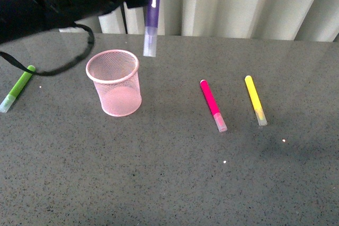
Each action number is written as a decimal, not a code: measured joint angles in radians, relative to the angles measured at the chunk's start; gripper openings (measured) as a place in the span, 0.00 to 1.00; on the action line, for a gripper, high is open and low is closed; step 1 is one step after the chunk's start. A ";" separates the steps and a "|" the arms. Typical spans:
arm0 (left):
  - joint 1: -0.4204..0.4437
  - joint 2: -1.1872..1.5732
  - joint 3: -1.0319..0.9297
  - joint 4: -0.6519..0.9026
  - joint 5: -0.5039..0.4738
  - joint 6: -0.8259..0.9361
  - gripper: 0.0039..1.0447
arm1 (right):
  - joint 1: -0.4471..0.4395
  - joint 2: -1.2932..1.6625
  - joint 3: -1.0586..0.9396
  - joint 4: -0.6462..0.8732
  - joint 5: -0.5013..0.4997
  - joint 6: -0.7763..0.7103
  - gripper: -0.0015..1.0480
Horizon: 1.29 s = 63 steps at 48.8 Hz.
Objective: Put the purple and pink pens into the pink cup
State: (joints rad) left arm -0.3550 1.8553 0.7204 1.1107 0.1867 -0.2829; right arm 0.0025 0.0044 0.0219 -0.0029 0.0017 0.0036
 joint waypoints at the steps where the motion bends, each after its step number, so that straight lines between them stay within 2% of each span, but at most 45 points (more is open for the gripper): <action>1: -0.006 0.011 -0.001 0.019 -0.014 -0.003 0.12 | 0.000 0.000 0.000 0.000 0.000 0.000 0.93; 7: -0.027 0.113 0.011 0.156 -0.122 -0.015 0.12 | 0.000 0.000 0.000 0.000 0.000 0.000 0.93; 17: 0.016 0.197 0.083 0.179 -0.203 -0.043 0.12 | 0.000 0.000 0.000 0.000 0.000 0.000 0.93; 33: 0.103 0.256 0.115 0.193 -0.169 -0.030 0.12 | 0.000 0.000 0.000 0.000 0.000 0.000 0.93; 61: 0.133 0.337 0.116 0.209 -0.176 0.020 0.12 | 0.000 0.000 0.000 0.000 0.000 0.000 0.93; 63: 0.133 0.336 0.113 0.201 -0.165 0.018 0.19 | 0.000 0.000 0.000 0.000 0.000 0.000 0.93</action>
State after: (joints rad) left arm -0.2222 2.1914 0.8337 1.3113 0.0216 -0.2649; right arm 0.0025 0.0044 0.0219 -0.0029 0.0017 0.0036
